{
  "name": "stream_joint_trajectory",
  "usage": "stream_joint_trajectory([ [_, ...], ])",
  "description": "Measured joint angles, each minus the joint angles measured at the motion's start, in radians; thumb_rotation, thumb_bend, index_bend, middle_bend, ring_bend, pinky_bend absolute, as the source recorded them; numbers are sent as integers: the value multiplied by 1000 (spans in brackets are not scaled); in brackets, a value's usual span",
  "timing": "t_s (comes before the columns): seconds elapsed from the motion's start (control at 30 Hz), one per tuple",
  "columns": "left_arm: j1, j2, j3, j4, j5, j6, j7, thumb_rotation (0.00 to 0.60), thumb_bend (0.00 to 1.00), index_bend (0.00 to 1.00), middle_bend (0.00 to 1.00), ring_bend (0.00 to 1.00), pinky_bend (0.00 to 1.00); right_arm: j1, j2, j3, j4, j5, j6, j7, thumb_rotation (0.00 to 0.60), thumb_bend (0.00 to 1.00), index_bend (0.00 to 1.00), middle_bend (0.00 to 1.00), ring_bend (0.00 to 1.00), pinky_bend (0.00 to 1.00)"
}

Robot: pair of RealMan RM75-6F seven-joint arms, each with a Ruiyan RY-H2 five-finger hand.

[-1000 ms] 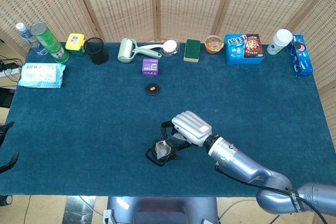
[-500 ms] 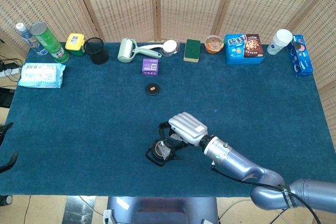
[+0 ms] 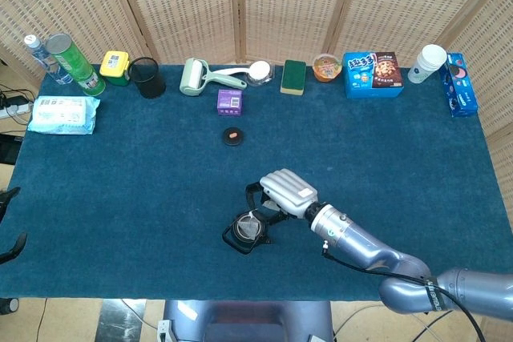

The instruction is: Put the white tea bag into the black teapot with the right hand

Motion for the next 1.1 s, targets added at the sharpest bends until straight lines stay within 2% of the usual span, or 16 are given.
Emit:
stream_joint_trajectory([
  [0.57, -6, 1, -1, -15, 1, -9, 17, 600, 453, 34, 137, 0, 120, 8, -50, -39, 78, 26, -44, -8, 600, 523, 661, 1000, 1000, 1000],
  [0.87, -9, 2, -2, -22, 2, -13, 26, 600, 454, 34, 137, 0, 119, 0, -7, -43, 90, 47, -57, -9, 600, 507, 653, 1000, 1000, 1000],
  [1.0, -12, 1, -3, -29, 3, -14, 34, 600, 454, 34, 137, 0, 120, -11, 11, -50, 104, 49, -67, 3, 600, 504, 607, 980, 1000, 1000],
  [1.1, -13, 3, -3, -34, 4, -15, 41, 600, 454, 34, 138, 0, 119, -18, 23, -58, 120, 41, -74, 7, 600, 492, 528, 894, 1000, 1000],
])
